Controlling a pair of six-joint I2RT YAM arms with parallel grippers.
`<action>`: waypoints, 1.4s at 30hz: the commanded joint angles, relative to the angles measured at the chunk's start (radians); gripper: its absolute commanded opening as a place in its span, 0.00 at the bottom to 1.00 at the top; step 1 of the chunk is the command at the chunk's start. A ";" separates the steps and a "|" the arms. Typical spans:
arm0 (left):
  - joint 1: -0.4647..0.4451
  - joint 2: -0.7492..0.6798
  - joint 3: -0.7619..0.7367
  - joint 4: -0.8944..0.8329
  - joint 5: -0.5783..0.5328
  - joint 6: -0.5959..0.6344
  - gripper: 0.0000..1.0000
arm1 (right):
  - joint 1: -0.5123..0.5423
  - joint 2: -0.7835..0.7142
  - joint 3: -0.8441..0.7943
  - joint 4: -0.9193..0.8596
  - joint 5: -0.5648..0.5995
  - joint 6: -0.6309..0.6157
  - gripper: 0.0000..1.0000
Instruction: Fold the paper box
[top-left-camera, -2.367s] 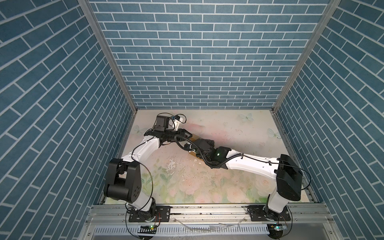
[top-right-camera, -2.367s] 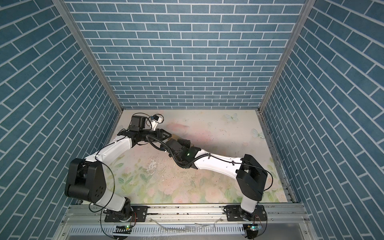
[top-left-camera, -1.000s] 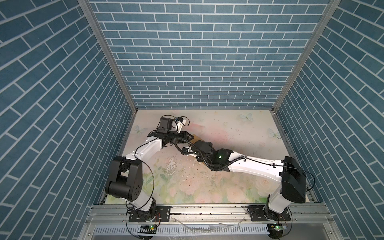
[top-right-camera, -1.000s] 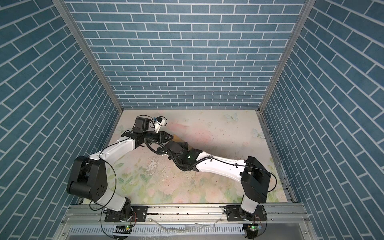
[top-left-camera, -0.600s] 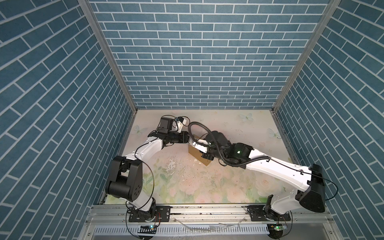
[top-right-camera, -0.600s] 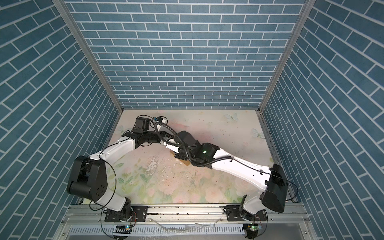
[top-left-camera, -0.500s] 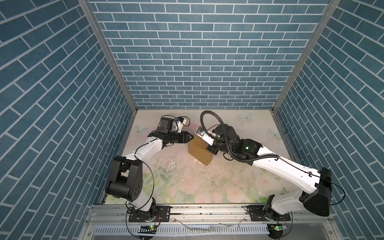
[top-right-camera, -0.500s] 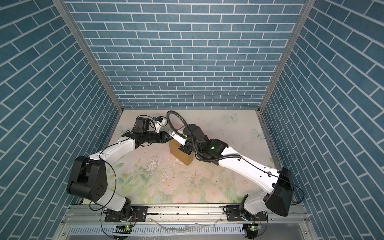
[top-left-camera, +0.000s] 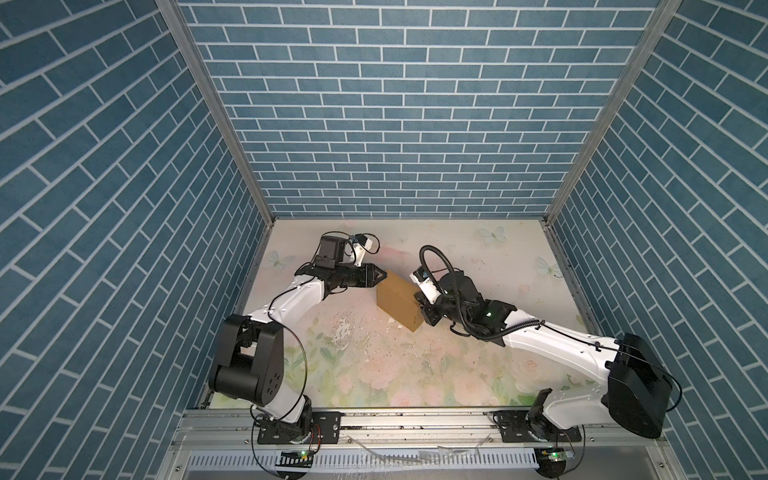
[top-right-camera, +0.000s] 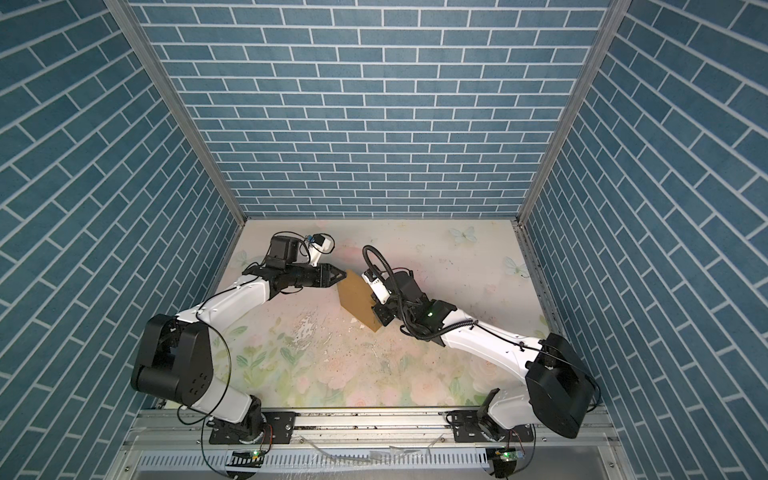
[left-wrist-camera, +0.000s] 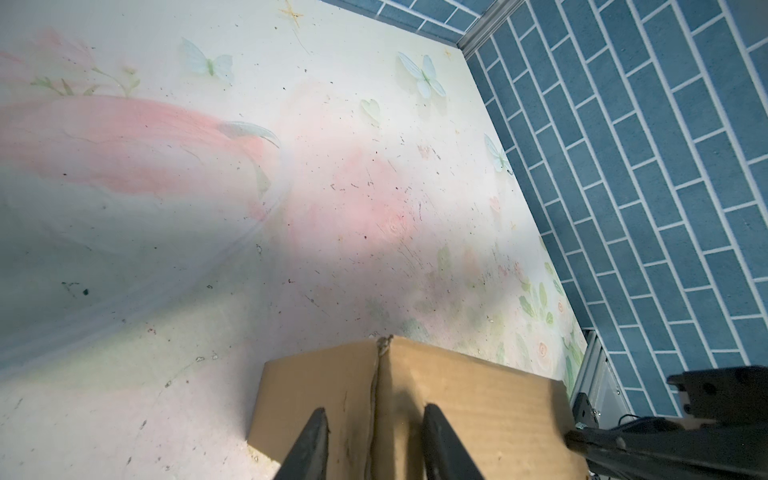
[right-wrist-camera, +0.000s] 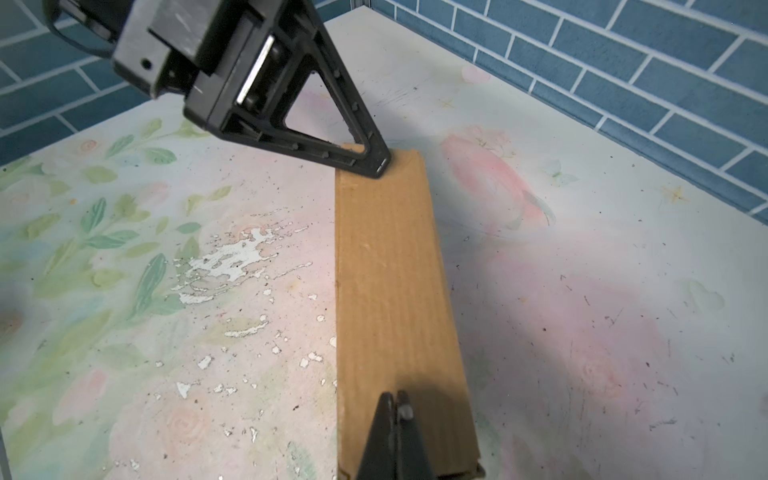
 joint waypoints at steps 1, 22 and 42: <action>-0.007 0.006 -0.028 -0.069 -0.030 0.013 0.39 | -0.003 -0.023 -0.104 0.117 0.000 0.104 0.00; 0.029 -0.021 0.037 -0.086 0.064 0.001 0.27 | -0.004 -0.041 -0.191 0.172 0.027 0.083 0.00; 0.041 -0.033 -0.120 -0.022 -0.015 0.025 0.10 | -0.002 -0.047 -0.157 0.158 -0.002 0.064 0.00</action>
